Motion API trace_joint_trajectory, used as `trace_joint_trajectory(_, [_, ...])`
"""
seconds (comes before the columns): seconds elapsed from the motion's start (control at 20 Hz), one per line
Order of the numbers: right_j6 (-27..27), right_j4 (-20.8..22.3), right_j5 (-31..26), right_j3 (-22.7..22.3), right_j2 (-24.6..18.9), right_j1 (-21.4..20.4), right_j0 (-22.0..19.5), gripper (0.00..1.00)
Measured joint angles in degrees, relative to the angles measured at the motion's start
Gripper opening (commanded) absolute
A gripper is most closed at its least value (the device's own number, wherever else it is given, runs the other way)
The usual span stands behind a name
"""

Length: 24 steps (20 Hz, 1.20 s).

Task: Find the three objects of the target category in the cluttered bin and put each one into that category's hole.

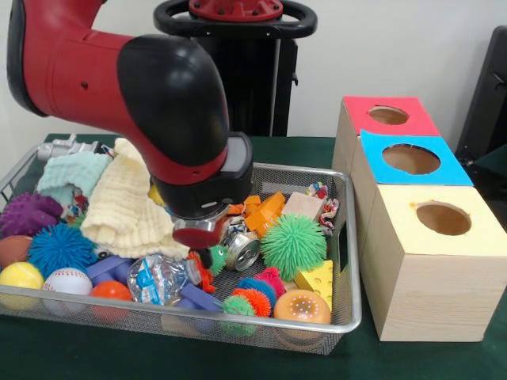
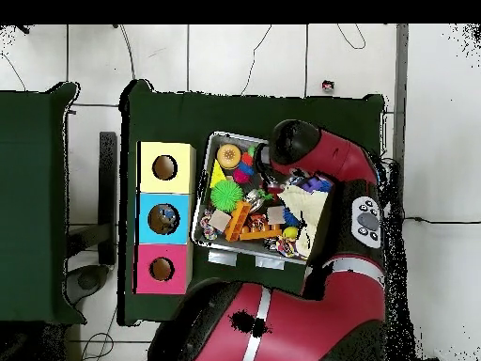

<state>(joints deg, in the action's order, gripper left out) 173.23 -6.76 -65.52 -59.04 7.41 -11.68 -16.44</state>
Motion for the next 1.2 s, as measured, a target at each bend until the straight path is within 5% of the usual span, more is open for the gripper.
trace_joint_trajectory(1.2, [-0.2, 3.6, 9.5, -0.2, -3.8, 0.6, -5.3, 1.0])
